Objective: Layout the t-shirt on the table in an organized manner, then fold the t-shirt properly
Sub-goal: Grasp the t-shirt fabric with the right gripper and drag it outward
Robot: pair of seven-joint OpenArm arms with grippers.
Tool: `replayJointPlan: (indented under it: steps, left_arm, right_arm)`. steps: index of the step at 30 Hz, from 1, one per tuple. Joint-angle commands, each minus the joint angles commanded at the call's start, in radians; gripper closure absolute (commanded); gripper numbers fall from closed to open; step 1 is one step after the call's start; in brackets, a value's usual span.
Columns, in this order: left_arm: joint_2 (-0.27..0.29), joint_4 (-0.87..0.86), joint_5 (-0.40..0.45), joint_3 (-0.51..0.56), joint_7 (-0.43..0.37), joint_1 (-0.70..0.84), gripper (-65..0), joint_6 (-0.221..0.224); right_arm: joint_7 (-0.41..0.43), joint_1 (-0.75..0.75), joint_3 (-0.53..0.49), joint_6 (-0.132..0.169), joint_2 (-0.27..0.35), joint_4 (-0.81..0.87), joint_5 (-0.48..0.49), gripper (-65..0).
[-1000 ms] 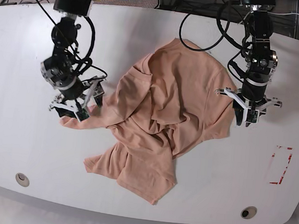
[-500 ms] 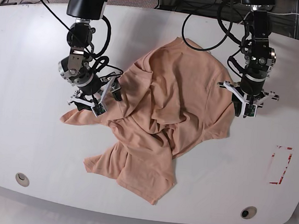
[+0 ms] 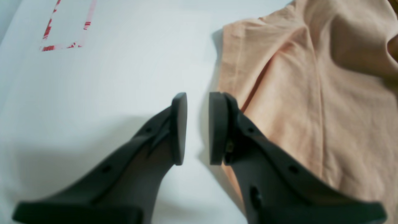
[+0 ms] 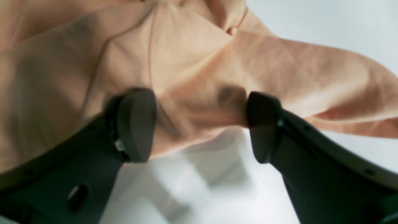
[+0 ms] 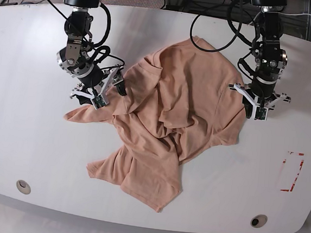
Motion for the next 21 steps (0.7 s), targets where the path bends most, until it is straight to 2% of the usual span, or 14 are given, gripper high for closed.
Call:
replayJointPlan:
  steps: [5,9,13,17,21]
  left_arm:
    - [0.001,-0.004,-0.005,0.007,0.003,-0.015,-10.7,-0.011]
    - [0.003,-0.016,-0.007,0.006,0.005,-0.016,-10.9,-0.009]
    - [0.001,-0.016,-0.001,0.002,0.004,-0.011,-10.9,0.0]
    - [0.0,-0.02,0.01,0.003,0.003,-0.006,-11.1,0.003]
    - [0.0,-0.02,0.008,0.0,0.001,0.001,-11.4,0.003]
  right_arm:
    - [0.009,0.118,-0.139,0.0,0.008,-0.207,-0.052,-34.4]
    - [0.008,0.171,-0.168,0.0,0.004,-0.292,-0.064,-27.9]
    - [0.004,0.169,-0.136,0.0,0.004,-0.288,-0.087,-31.0]
    - [-0.001,0.146,-0.059,0.0,-0.006,-0.187,-0.087,-37.3]
    - [-0.021,0.138,0.023,0.0,-0.011,-0.081,-0.085,-39.8]
